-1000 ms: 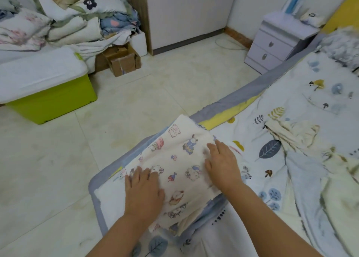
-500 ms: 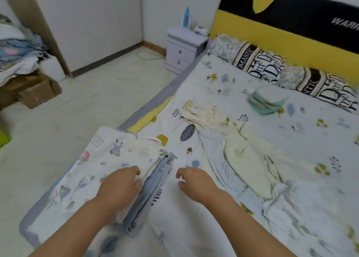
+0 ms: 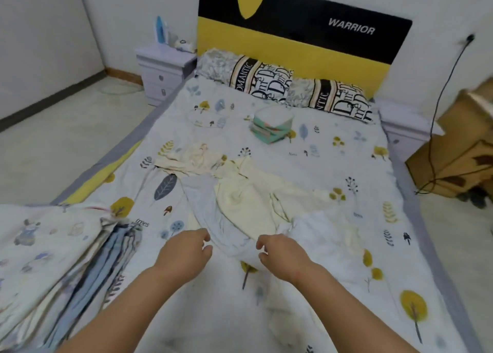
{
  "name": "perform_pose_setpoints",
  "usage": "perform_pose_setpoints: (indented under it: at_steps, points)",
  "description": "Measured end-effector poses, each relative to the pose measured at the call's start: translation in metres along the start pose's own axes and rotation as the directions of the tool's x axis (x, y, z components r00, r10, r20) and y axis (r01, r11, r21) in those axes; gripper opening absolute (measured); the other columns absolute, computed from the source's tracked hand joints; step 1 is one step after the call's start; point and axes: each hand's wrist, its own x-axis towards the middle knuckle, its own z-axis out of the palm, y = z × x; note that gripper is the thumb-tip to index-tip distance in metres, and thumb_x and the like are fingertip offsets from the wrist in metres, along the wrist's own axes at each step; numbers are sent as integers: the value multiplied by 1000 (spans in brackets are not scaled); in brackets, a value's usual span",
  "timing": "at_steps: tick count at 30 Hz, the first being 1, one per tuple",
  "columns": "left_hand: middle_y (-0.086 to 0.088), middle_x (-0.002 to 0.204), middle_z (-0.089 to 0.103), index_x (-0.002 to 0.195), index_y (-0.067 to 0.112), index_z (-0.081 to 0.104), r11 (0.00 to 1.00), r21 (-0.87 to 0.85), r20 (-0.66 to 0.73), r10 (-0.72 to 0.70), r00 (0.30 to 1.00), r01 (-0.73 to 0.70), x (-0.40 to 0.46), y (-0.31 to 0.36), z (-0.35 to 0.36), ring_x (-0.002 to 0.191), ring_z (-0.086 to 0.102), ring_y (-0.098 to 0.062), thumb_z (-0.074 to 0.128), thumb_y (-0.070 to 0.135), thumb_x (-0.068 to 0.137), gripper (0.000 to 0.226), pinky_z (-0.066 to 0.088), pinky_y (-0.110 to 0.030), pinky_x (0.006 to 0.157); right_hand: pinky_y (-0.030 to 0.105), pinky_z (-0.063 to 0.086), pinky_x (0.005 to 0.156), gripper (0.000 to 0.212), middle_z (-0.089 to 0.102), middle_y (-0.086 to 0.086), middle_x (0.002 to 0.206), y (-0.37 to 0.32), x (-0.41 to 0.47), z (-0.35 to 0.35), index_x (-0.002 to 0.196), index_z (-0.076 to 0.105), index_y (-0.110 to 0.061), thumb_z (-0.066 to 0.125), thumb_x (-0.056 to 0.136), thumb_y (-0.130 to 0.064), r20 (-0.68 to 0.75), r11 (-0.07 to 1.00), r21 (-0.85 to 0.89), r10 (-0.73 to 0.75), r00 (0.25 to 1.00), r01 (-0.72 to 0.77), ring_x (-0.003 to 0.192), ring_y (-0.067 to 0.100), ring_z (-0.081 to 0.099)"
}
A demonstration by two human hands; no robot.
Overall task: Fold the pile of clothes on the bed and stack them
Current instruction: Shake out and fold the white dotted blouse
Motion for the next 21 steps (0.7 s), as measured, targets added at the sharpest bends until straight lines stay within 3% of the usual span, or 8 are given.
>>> perform_pose_setpoints:
  at_steps: [4,9,12,15,17,21]
  points:
    - [0,121,61,123,19,53,999,-11,48,53,997,-53,24,55,36,108,56,-17,43,31,95,32,41,-24,80,26,39,81,31,59,7,120,64,-7,6,124,53,-18,42,95,-22,-1,996,24,89,996,-89,109,21,53]
    - [-2,118,61,122,15,53,991,24,123,127,984,-131,59,101,80,105,56,-16,41,29,96,32,33,-21,70,23,36,76,32,58,4,120,127,0,22,123,53,-18,41,94,-16,-9,976,50,213,977,-213,109,20,52]
    - [-4,115,61,119,12,53,984,61,154,155,976,-166,83,122,108,103,56,-16,40,26,96,30,33,-24,63,29,41,84,34,52,7,122,157,12,36,125,48,-15,41,92,-13,-32,956,50,291,956,-289,109,24,50]
    - [-6,121,56,125,12,48,982,74,185,158,970,-174,108,141,136,108,53,-20,42,22,95,32,41,-25,79,33,39,94,50,35,9,138,183,27,54,138,30,-17,48,91,-22,-74,929,71,368,927,-364,121,27,39]
    - [-7,130,47,133,15,39,978,67,215,180,960,-198,123,151,154,116,47,-23,42,19,93,40,39,-28,89,39,31,104,71,11,10,152,198,38,67,146,11,-21,54,90,-32,-65,898,125,431,900,-422,136,30,23]
    - [-11,156,7,149,24,8,970,70,236,212,948,-234,146,166,188,137,24,-28,42,12,91,68,29,-38,107,55,19,110,107,-25,9,153,223,61,94,145,-19,-31,65,81,-48,-62,829,205,542,838,-521,143,36,-6]
